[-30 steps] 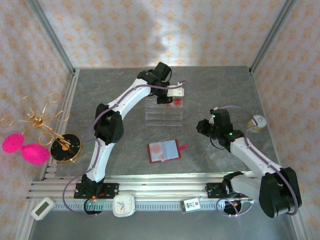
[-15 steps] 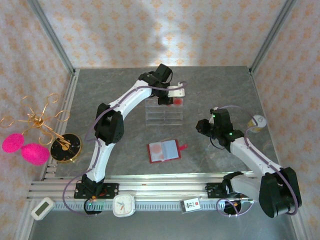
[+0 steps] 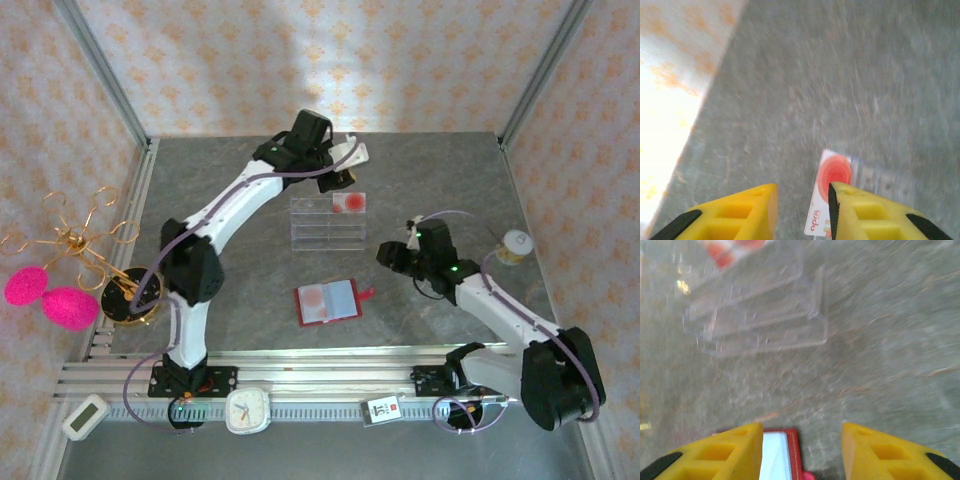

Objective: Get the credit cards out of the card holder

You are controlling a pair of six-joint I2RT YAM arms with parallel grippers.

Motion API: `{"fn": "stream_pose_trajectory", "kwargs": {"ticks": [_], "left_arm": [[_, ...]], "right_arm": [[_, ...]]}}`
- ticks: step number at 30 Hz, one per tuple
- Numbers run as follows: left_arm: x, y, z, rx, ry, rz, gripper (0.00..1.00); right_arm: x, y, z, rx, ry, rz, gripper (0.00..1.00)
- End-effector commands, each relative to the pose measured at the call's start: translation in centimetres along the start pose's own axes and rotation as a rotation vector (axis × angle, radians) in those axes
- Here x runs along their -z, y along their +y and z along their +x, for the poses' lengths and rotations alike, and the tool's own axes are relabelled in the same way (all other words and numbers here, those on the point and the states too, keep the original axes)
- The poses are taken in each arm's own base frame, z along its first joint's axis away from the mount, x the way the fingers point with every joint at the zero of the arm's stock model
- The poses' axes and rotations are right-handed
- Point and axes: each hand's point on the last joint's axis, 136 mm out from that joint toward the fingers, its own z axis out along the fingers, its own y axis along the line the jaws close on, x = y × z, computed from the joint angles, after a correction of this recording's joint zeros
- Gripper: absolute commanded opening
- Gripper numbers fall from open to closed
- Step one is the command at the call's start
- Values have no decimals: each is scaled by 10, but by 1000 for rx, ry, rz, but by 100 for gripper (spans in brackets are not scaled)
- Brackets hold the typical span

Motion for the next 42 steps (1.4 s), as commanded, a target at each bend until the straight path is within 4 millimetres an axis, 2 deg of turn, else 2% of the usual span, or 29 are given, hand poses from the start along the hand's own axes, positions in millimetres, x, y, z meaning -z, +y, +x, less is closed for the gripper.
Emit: {"fn": "stream_pose_trajectory", "kwargs": {"ticks": [1, 3, 5, 8, 9, 10, 16, 22, 26, 28, 32, 34, 36, 39, 42], "left_arm": [[48, 13, -49, 170, -242, -99, 37], [68, 8, -49, 313, -343, -138, 39], [86, -11, -40, 425, -445, -123, 41], [108, -29, -10, 654, -553, -153, 45], [112, -34, 5, 734, -558, -171, 45], [116, -40, 22, 821, -560, -189, 45], [124, -81, 98, 1100, -523, -207, 46], [134, -95, 151, 1252, -477, -318, 46], [131, -100, 169, 1284, -422, -353, 45], [127, -104, 177, 1303, -397, -355, 43], [118, -115, 191, 1332, -343, -337, 38], [112, -122, 196, 1341, -322, -307, 35], [104, -132, 201, 1355, -296, -265, 28], [92, -147, 205, 1359, -249, -217, 17], [76, -168, 203, 1337, -190, -153, 5]], "right_arm": [[-14, 36, 6, 131, 6, -29, 45], [-26, 53, 22, 196, 40, -35, 45], [-37, 68, 37, 268, 66, -24, 45], [-52, 86, 60, 368, 101, -15, 45], [-57, 90, 67, 399, 112, -6, 45], [-61, 93, 75, 437, 120, 10, 45], [-79, 101, 102, 575, 137, 83, 45], [-89, 104, 129, 674, 153, 141, 45], [-99, 91, 140, 706, 174, 214, 44], [-103, 79, 144, 728, 184, 271, 40], [-106, 66, 148, 706, 191, 310, 18], [-104, 71, 147, 674, 170, 279, 7], [-100, 83, 142, 621, 136, 210, 1], [-89, 104, 133, 534, 84, 80, 0], [-81, 115, 123, 456, 47, -14, 0]]}}
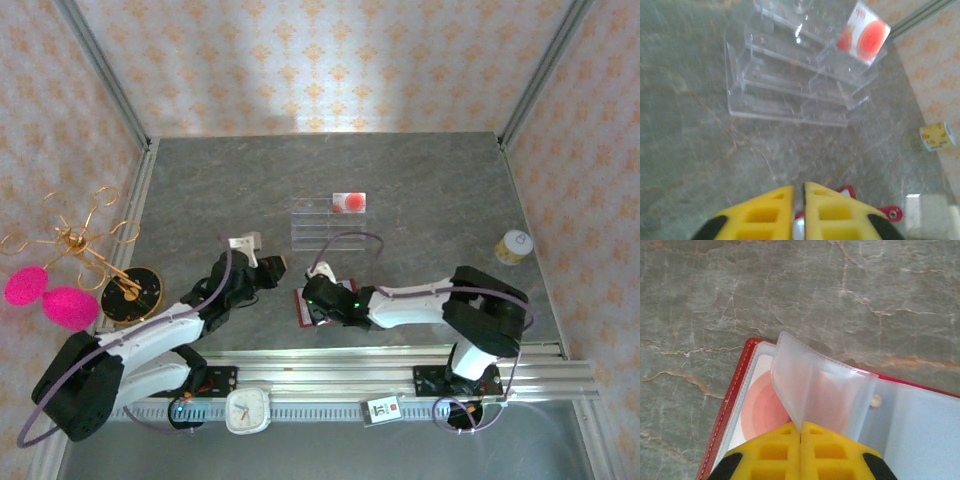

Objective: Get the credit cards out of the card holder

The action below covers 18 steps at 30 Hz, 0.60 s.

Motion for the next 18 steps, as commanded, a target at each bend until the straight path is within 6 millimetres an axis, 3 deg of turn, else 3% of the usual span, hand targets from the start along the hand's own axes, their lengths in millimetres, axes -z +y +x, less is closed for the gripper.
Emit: {"fn": "stream_pose_trajectory", "kwargs": {"ticks": [1, 5, 8, 10, 12, 14, 18], "left_arm": [[-9, -16, 25, -26, 85, 60, 1], [-25, -28, 62, -53, 217, 88, 0], [-33, -29, 77, -52, 269, 89, 0], [-37, -34, 80, -49, 285, 111, 0], [-43, -44, 83, -58, 305, 135, 0], [-50, -57, 85, -78, 324, 163, 1], [-63, -78, 99, -125, 391, 196, 3]], "right_arm": [[13, 11, -23, -119, -89, -117, 0], [19, 8, -28, -179, -118, -153, 0], [25, 2, -31, -209, -142, -137, 0], [30, -5, -30, -232, -157, -120, 10], [38, -14, -30, -263, -177, -98, 29], [46, -23, -29, -291, -198, -78, 35], [65, -43, -22, -350, -225, -41, 36]]}}
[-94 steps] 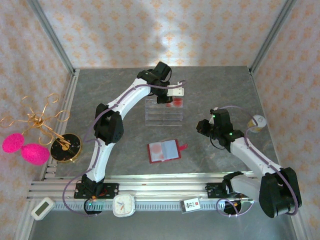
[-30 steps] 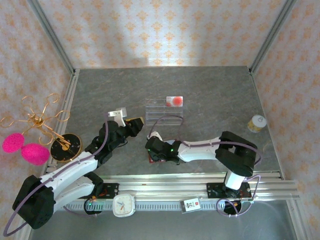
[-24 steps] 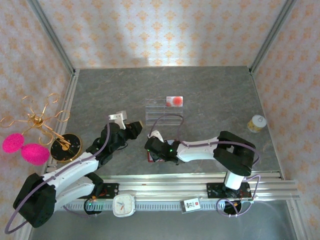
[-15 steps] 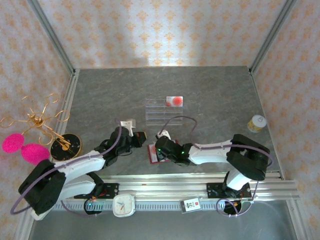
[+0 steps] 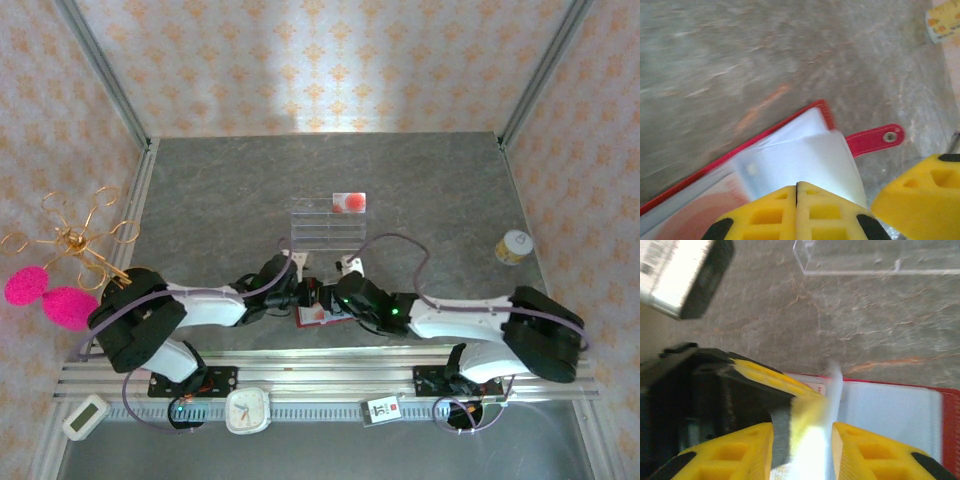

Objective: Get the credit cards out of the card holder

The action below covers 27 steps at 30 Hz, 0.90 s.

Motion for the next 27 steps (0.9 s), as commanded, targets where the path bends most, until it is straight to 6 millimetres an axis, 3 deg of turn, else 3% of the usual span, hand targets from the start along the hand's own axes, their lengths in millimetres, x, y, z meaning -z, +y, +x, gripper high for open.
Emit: {"fn": "stream_pose_trajectory", "kwargs": {"ticks": [1, 5, 7, 10, 13, 16, 19, 23, 27], "left_arm": [[-15, -31, -2, -63, 39, 80, 3], [-39, -30, 24, -63, 164, 84, 2], [-41, -28, 29, -44, 173, 92, 2], [-26, -30, 15, -38, 94, 90, 7], [1, -27, -5, -34, -12, 55, 15], [30, -5, -12, -3, -96, -13, 14], [44, 28, 1, 32, -83, -95, 4], [49, 42, 16, 46, -69, -97, 3], [44, 46, 20, 42, -53, -104, 0]], "right_arm": [[15, -26, -5, -68, -46, 87, 36], [31, -42, -4, -104, -55, 112, 35], [37, -43, -5, -115, -62, 101, 34], [43, -37, -8, -99, -52, 59, 33], [43, -25, -13, -62, -22, 10, 30], [36, -1, -12, -29, 56, -101, 27], [24, 21, -3, -17, 177, -215, 24], [2, 34, 20, -13, 321, -275, 20], [-12, 28, 31, -37, 384, -239, 18]]}}
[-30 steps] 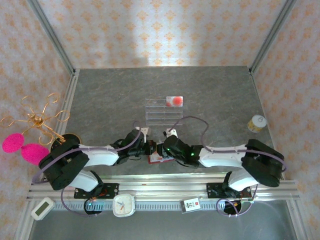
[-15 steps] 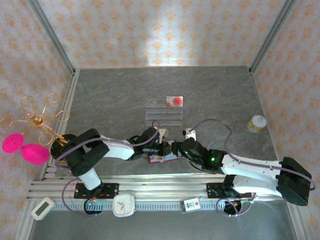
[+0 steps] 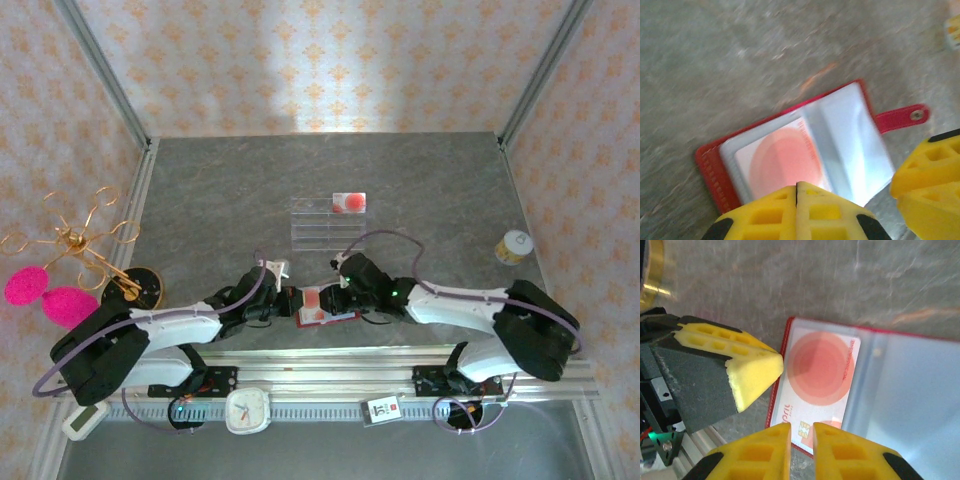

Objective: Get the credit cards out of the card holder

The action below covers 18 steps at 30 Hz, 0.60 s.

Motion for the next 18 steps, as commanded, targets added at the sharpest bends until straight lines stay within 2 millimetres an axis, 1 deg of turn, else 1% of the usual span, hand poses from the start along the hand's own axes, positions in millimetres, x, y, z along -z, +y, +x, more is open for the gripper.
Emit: {"fn": "stream_pose_trajectory", "kwargs": {"ticks": [1, 7, 10, 13, 18], "left_arm": [[-3, 5, 1, -1, -1, -18, 0], [-6, 17, 10, -22, 41, -61, 0], [-7, 19, 12, -34, 52, -73, 0], [-7, 20, 14, -42, 60, -78, 0], [-9, 20, 19, -41, 77, -69, 0]], "right_arm": [[-7, 11, 1, -3, 54, -56, 18], [-20, -17, 11, -74, 100, 29, 18], [-24, -26, 13, -98, 103, 47, 19], [-30, -28, 15, -111, 120, 38, 21], [-38, -22, 15, -108, 144, 4, 22]]}}
